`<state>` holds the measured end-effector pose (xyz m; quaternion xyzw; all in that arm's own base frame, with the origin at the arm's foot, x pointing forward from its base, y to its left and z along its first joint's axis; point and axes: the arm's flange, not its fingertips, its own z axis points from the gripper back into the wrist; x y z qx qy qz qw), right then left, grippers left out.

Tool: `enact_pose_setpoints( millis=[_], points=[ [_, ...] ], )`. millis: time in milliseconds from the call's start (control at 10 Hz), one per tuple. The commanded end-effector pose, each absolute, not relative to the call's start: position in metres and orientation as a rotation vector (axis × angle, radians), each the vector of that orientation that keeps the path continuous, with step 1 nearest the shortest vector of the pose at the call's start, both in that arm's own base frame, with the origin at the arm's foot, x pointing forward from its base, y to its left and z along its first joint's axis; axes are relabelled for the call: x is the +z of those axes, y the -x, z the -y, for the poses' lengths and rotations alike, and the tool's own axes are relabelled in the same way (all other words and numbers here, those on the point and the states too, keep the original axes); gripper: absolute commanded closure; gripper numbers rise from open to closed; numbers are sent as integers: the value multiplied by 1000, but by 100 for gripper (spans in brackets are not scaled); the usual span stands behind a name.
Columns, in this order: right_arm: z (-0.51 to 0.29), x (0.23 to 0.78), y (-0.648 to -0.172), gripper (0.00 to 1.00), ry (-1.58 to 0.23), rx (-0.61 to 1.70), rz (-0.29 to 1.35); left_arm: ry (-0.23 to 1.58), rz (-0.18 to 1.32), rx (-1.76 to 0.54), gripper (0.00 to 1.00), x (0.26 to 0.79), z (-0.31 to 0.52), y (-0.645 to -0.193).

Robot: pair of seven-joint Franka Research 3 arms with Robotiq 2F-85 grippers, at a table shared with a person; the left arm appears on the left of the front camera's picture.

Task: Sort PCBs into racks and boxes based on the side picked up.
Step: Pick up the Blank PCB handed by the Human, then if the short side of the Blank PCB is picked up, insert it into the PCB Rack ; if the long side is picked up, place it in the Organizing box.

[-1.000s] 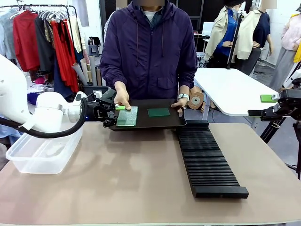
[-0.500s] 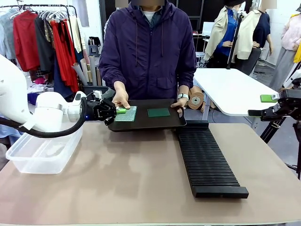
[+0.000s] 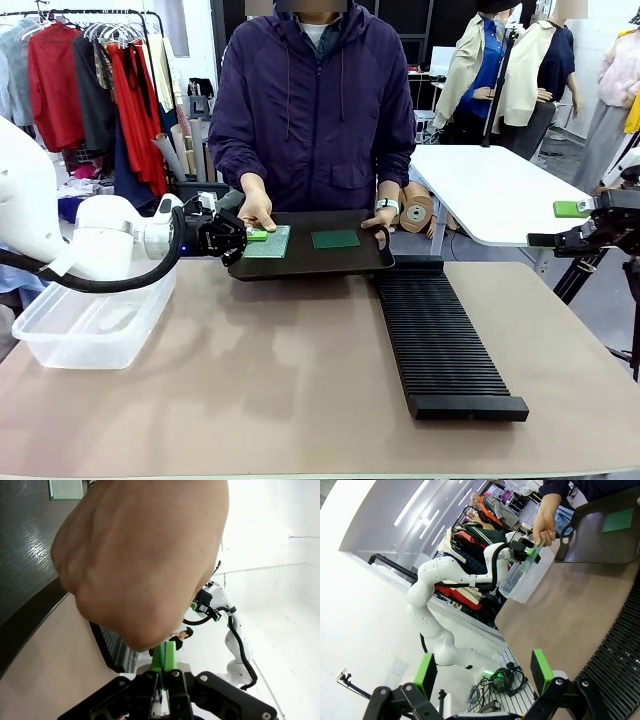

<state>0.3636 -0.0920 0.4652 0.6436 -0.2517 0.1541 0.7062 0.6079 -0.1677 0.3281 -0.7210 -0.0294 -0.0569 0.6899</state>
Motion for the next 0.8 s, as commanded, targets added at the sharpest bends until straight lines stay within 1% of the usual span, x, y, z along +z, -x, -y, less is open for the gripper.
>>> enact_pose_setpoints(
  millis=[0, 700],
  points=[
    [93, 466, -363, 0, -1432, 345, 562, 1615, 66, -128, 100, 329, 168, -608],
    [93, 466, -363, 0, -1432, 345, 562, 1615, 66, -128, 100, 329, 168, -608]
  ],
)
